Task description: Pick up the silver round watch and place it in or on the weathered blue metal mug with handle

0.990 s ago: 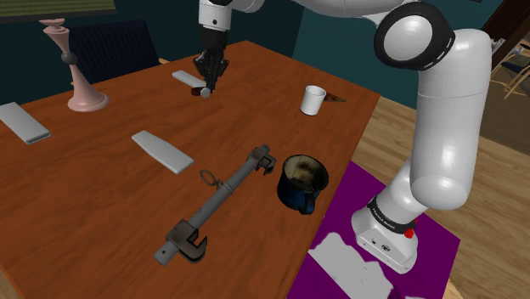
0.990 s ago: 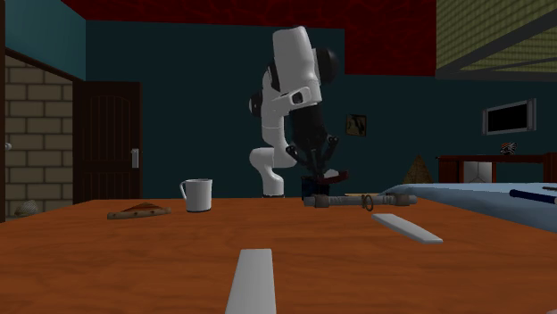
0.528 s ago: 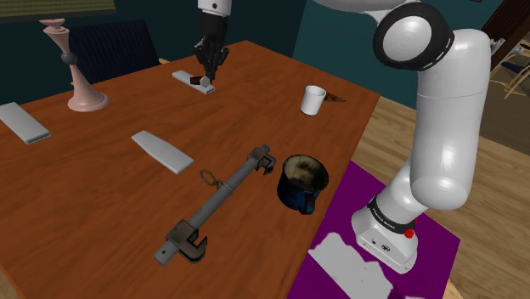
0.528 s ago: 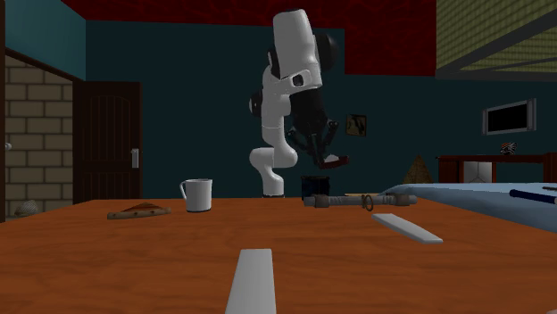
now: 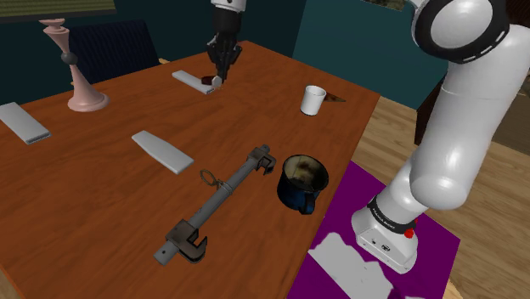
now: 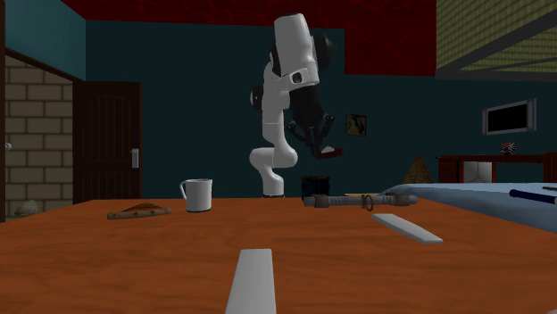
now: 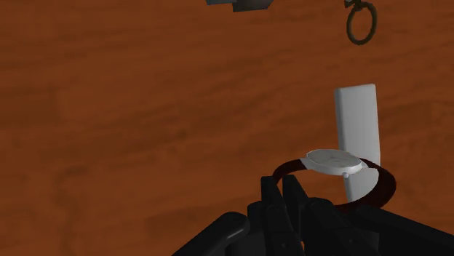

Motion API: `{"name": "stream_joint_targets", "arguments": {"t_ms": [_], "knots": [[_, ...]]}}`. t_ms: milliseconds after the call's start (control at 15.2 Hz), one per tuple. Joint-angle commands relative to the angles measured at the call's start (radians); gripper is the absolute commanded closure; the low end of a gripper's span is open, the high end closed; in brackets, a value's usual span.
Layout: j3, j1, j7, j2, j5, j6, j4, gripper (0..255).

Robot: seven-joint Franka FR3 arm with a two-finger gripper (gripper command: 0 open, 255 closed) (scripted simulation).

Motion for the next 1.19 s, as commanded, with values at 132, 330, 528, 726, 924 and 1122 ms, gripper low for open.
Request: {"name": "stream_joint_targets", "arguments": {"t_ms": [132, 330, 528, 726, 924, 1122], "knots": [[0.007, -0.002, -0.007, -0.18, 0.029, 0.068, -0.245, 255], [0.011, -0.001, -0.013, -0.305, 0.052, 0.096, -0.397, 255], [0.015, 0.003, -0.016, -0.426, 0.074, 0.111, -0.532, 255], [0.018, 0.01, -0.016, -0.545, 0.096, 0.115, -0.654, 255], [0.02, 0.022, -0.013, -0.665, 0.118, 0.108, -0.764, 255], [0.023, 0.036, -0.005, -0.787, 0.139, 0.089, -0.864, 255]]}}
